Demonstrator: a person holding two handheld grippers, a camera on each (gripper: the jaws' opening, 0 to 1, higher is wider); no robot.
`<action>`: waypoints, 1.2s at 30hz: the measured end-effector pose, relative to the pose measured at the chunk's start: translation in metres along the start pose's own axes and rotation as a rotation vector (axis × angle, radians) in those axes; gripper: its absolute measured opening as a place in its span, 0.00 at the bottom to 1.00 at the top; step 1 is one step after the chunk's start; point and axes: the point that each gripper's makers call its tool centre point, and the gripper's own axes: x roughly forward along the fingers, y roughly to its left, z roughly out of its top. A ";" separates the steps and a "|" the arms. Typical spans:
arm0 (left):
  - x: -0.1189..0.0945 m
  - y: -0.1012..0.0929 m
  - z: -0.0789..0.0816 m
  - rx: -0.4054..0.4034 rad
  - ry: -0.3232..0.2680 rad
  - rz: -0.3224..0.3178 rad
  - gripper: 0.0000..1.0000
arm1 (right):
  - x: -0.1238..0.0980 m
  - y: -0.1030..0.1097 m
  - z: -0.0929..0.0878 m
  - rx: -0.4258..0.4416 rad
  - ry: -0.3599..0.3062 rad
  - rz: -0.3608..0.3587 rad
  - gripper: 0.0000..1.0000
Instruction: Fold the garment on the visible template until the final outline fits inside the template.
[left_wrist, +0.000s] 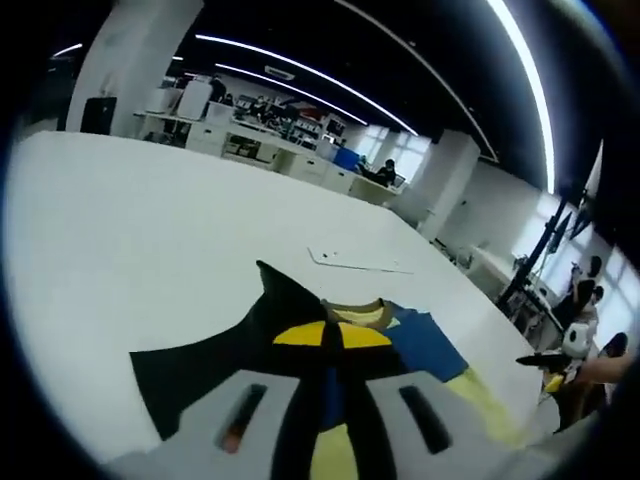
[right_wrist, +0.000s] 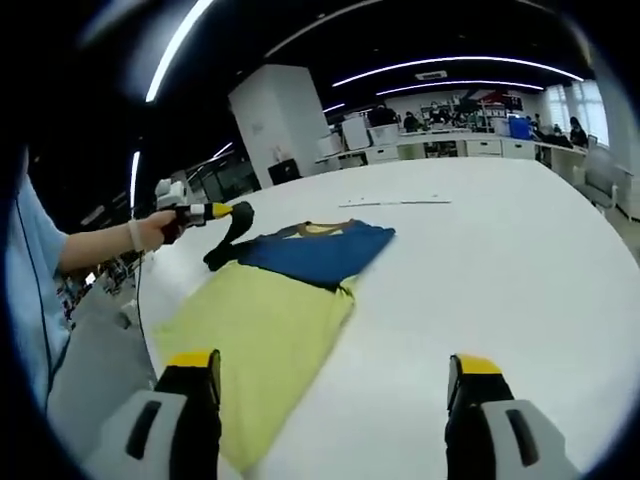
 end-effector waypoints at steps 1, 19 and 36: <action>0.004 -0.004 0.002 0.005 -0.003 -0.008 0.00 | -0.001 -0.001 -0.001 0.005 -0.003 -0.003 0.95; 0.071 -0.110 -0.012 -0.032 0.004 -0.205 0.00 | -0.013 -0.011 -0.016 0.060 -0.010 -0.036 0.95; 0.106 -0.192 -0.076 -0.043 0.122 -0.371 0.00 | -0.016 -0.017 -0.028 0.093 -0.002 -0.052 0.95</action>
